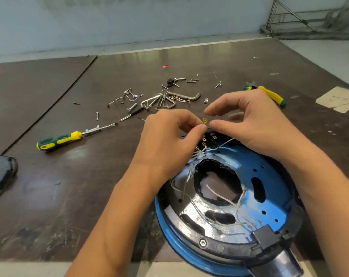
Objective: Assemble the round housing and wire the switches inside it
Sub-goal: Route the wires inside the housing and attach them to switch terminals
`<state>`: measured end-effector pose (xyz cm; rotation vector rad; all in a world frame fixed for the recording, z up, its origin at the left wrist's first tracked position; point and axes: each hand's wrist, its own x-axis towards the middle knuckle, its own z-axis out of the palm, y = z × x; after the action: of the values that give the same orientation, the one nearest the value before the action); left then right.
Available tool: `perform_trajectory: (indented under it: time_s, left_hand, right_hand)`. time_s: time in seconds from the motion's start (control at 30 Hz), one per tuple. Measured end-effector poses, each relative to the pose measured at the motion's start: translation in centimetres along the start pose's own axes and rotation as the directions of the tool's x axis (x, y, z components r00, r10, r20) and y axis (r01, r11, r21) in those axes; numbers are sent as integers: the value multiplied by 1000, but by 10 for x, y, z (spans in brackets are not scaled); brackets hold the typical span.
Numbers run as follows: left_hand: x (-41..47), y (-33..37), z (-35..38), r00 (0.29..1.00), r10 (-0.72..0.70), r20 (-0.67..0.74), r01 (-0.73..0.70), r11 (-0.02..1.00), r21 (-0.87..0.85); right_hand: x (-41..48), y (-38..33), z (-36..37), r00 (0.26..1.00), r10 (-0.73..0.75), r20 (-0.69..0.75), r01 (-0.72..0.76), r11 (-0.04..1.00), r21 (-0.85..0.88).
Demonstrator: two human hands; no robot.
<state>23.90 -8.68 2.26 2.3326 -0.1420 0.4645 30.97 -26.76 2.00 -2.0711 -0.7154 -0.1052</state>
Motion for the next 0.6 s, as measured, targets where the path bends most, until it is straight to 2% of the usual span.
perform_trajectory:
  time_s: [0.13, 0.27, 0.43, 0.6]
  left_hand:
    - [3, 4, 5, 998, -48, 44, 46, 998, 46]
    - [5, 5, 14, 989, -101, 105, 84, 984, 156]
    - [8, 3, 21, 982, -127, 137, 109, 986, 129]
    - [10, 4, 26, 981, -140, 136, 122, 984, 132]
  right_hand:
    - [0, 7, -4, 999, 33, -15, -34, 998, -54]
    - [-1, 6, -7, 998, 9, 69, -8, 1000, -25]
    - [-2, 7, -7, 989, -36, 140, 46, 996, -71]
    - [-1, 12, -10, 987, -51, 153, 67, 992, -103]
